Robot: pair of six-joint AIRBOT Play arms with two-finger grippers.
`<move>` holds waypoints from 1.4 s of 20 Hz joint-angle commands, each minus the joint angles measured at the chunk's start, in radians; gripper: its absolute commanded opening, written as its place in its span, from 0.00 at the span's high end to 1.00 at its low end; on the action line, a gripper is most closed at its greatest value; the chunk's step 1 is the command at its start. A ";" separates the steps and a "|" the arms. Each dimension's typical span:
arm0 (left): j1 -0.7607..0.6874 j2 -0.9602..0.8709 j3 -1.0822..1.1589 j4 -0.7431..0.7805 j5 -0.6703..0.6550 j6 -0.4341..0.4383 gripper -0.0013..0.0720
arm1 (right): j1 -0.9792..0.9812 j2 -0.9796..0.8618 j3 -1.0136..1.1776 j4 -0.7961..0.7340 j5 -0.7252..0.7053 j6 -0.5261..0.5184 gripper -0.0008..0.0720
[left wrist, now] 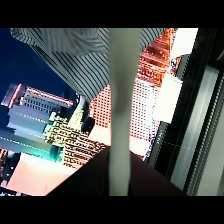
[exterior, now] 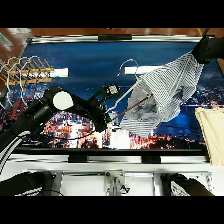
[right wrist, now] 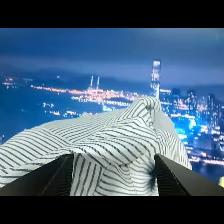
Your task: Fold the shirts.
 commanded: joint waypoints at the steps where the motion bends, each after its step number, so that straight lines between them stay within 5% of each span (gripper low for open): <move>1: 0.000 0.000 0.000 -0.002 0.008 -0.005 0.91 | 0.000 0.014 0.001 -0.036 0.034 -0.015 0.15; 7: 0.014 0.001 0.000 -0.002 -0.040 -0.005 0.91 | 0.000 0.021 0.000 -0.198 0.062 -0.291 0.15; 13: 0.049 0.000 0.000 -0.002 -0.042 0.008 0.91 | 0.000 -0.011 0.000 -0.024 0.114 -0.988 0.15; 15: 0.045 0.000 0.000 -0.002 -0.042 0.008 0.91 | 0.000 -0.032 0.000 0.007 0.113 -1.122 0.15; 28: 0.046 0.000 0.000 -0.001 -0.075 0.011 0.91 | 0.000 -0.151 0.001 0.074 0.110 -1.235 0.15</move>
